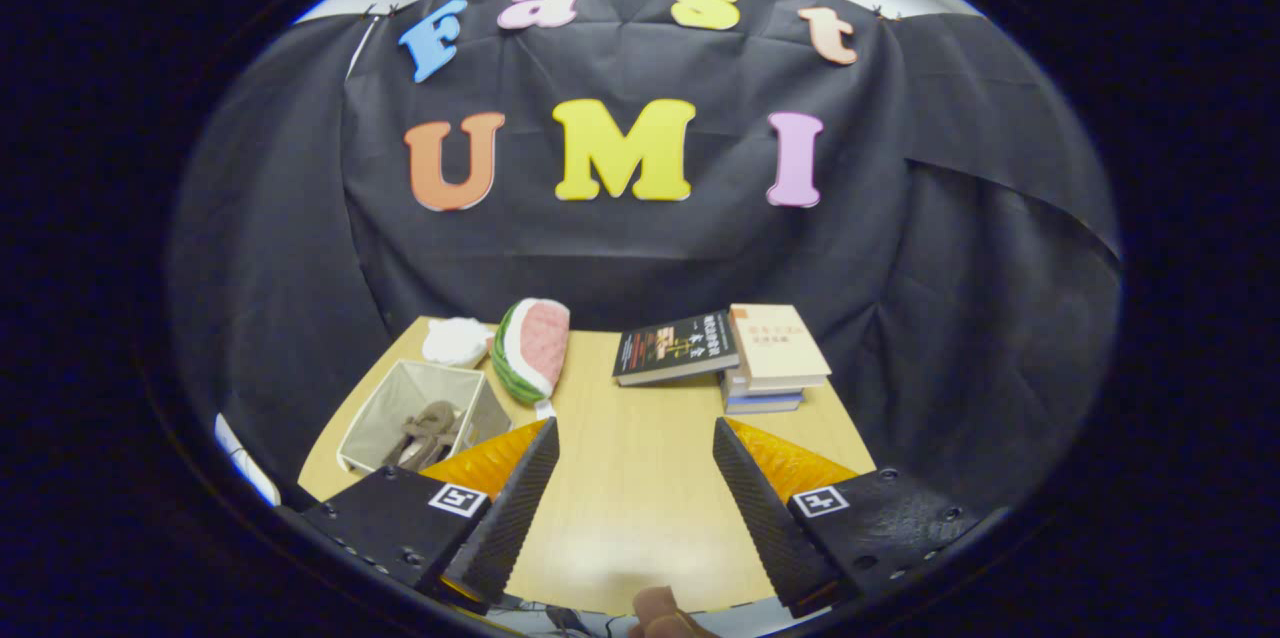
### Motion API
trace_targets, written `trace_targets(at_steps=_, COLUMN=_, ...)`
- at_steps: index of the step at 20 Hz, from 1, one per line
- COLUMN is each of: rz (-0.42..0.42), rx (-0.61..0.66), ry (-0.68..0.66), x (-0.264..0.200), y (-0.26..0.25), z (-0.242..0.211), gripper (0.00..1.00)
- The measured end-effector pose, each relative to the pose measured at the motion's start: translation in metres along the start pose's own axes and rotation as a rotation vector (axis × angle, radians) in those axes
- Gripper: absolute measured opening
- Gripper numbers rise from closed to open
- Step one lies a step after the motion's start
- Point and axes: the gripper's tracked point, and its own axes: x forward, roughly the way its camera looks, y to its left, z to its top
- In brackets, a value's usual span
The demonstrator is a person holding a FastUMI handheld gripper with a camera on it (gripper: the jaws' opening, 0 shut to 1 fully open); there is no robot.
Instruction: Open the storage box then place both shoes into the box .Put the left shoe in first, then the right shoe, with the right side of both shoes facing outward in a uniform manner.
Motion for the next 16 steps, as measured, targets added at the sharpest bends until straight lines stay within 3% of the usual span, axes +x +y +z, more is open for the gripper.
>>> trace_targets(at_steps=4, rz=-0.02, rx=0.056, ry=-0.185, x=-0.023, y=-0.028, z=0.045, gripper=0.95)
trace_targets(at_steps=9, rz=-0.027, rx=0.015, ry=-0.364, x=-0.052, y=-0.03, z=0.087, gripper=0.95)
trace_targets(at_steps=16, rz=0.033, rx=0.036, ry=-0.344, x=-0.057, y=-0.003, z=0.087, gripper=0.95)
